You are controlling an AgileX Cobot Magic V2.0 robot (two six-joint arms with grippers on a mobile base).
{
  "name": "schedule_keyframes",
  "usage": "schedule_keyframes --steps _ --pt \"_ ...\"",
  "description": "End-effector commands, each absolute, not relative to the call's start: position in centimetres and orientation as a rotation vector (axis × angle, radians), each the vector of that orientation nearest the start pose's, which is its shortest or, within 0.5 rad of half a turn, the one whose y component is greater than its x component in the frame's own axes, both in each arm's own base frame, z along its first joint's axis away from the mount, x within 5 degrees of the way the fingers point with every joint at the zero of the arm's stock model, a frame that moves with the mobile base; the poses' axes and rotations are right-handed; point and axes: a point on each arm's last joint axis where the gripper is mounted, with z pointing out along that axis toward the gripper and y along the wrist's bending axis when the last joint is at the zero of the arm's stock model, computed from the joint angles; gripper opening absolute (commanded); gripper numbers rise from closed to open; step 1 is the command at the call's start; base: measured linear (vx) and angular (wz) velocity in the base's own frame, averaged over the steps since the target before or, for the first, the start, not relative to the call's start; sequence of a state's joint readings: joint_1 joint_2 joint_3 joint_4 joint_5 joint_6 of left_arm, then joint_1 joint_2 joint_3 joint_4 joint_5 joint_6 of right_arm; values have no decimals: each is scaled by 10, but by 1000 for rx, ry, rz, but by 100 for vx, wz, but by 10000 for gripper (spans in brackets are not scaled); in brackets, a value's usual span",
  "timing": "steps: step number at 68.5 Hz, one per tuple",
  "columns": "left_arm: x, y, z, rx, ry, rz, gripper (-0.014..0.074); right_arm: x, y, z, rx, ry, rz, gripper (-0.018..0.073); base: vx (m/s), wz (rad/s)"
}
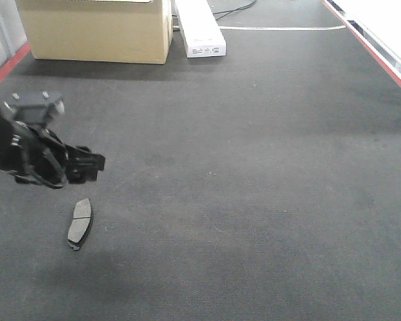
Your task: Move and align brake pads A on conveyor
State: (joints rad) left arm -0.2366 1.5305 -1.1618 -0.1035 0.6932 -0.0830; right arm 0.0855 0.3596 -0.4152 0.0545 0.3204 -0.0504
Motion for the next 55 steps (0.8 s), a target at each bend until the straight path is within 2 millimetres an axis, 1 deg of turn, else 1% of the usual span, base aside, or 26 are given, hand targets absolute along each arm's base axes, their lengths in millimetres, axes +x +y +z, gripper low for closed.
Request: schedule_keyframes --steps 1,3,8,15,16,22,23,25,27,28,35,42,51,55 --pt "290 -83 327 147 2352 -275 489 84 8 319 -79 1624 67 -11 0 0" --pt "279 -81 335 148 2306 -283 489 84 8 319 -79 1624 67 -11 0 0" --pt "257 -76 346 145 2221 -296 489 84 8 319 -79 1624 67 -11 0 0" --pt "221 -65 354 135 2109 -310 489 84 8 319 -79 1624 67 -11 0 0" --pt "215 -64 352 134 2102 -311 489 84 8 319 -79 1624 67 -11 0 0" --pt "184 -54 355 129 1993 -317 489 84 8 319 -79 1624 67 -11 0 0" --pt "180 -53 352 130 1985 -314 489 84 8 319 -79 1624 67 -11 0 0" --pt "173 -51 352 132 1957 -310 489 84 8 319 -79 1624 67 -11 0 0" --pt "161 -47 352 135 1918 -306 489 84 8 319 -79 1624 67 -11 0 0" --pt "157 -46 348 136 1914 -303 489 84 8 319 -79 1624 67 -11 0 0" --pt "123 -35 339 150 1809 -281 489 84 8 319 -79 1624 67 -11 0 0" --pt "99 -27 323 181 1762 -232 489 84 8 319 -79 1624 67 -11 0 0" --pt "82 -21 302 198 1744 -201 489 84 8 319 -79 1624 67 -11 0 0" --pt "77 -20 298 199 1721 -200 489 84 8 319 -79 1624 67 -11 0 0"
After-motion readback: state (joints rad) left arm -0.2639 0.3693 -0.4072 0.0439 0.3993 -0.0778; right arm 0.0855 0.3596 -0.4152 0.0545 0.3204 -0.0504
